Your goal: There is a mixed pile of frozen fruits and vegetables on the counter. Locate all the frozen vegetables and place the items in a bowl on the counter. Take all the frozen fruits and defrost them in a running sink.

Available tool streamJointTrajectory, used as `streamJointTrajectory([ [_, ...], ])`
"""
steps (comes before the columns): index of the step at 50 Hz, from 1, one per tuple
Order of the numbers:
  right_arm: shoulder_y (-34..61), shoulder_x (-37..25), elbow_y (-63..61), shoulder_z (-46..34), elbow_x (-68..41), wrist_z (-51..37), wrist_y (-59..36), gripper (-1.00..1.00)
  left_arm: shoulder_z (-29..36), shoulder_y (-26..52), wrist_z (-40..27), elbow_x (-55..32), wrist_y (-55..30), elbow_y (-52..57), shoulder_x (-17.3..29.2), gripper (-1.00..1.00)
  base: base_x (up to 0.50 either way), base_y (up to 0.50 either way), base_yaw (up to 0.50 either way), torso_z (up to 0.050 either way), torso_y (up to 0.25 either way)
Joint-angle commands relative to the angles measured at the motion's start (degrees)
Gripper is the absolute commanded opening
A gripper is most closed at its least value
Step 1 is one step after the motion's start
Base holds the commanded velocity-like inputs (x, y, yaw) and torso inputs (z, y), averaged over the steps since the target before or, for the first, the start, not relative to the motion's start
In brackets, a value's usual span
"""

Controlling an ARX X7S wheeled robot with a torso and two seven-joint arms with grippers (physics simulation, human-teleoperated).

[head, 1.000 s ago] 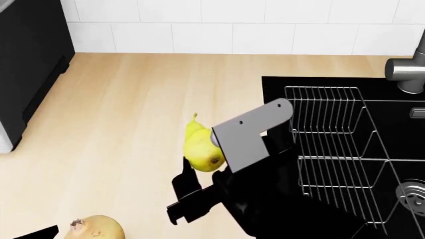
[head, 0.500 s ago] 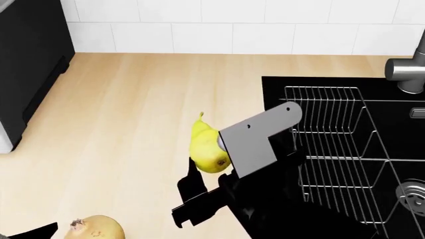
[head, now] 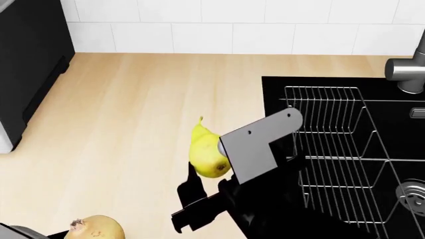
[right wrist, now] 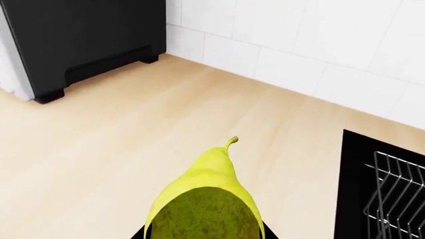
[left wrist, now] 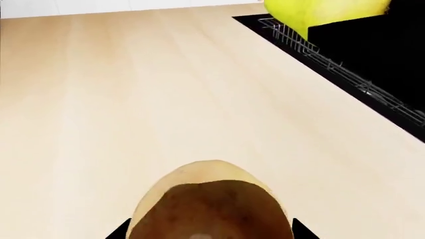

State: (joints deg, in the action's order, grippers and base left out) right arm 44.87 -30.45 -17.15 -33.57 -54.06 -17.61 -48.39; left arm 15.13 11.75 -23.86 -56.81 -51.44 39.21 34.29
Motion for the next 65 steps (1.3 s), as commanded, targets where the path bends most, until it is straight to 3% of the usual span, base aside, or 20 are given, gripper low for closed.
streamJointTrajectory([
  [1,-0.5,-0.09,-0.11,-0.12,1.3,1.06,0.37,-1.0,2.06,0.45,1.52,1.59,0.38,-2.8,-0.78,1.0,0.0,0.0,0.0,0.0,0.0],
  [8,-0.74,-0.56,-1.29,-0.88,3.01,0.68,1.25,-1.0,0.51,0.04,0.7,-0.74,0.4,-0.87,-0.45,1.0,0.0,0.0,0.0,0.0,0.0],
  [9,-1.01,-0.7,-1.58,-0.66,2.95,0.42,1.42,-1.0,0.14,-0.19,0.37,-0.83,0.63,-0.31,-0.32,-1.0,0.0,0.0,0.0,0.0,0.0],
  [20,-3.7,-2.99,-6.89,3.23,0.05,-2.99,2.42,-1.0,-3.93,2.62,-5.6,-7.84,-1.09,5.36,-0.16,-1.0,0.0,0.0,0.0,0.0,0.0],
  [29,-6.82,-7.19,-13.7,8.84,-5.0,-8.99,1.78,-1.0,-6.77,12.04,-11.01,-15.34,-3.67,4.15,-0.48,-1.0,0.0,0.0,0.0,0.0,0.001],
  [39,-17.05,-9.88,-17.72,18.16,-9.15,-14.31,8.56,-1.0,-7.6,11.35,-9.19,-12.16,-1.71,2.26,0.28,-1.0,0.0,0.0,0.0,0.0,0.0],
  [40,-14.94,-11.07,-18.98,14.83,-6.68,-14.19,5.24,-1.0,-7.69,11.36,-9.41,-12.49,-1.89,2.37,0.48,-1.0,0.0,0.0,0.0,0.0,0.0],
  [54,-15.48,-14.87,-22.79,19.18,-13.79,-18.35,3.88,-1.0,-10.66,12.98,-10.37,-14.96,-1.49,0.74,2.21,-1.0,0.0,0.0,0.0,0.001,0.001],
  [65,-15.39,-17.28,-24.14,20.06,-13.78,-19.3,3.26,-1.0,-11.05,12.96,-11.43,-16.51,-1.47,2.68,2.63,-1.0,0.11,-0.47,0.0,0.0,0.0],
])
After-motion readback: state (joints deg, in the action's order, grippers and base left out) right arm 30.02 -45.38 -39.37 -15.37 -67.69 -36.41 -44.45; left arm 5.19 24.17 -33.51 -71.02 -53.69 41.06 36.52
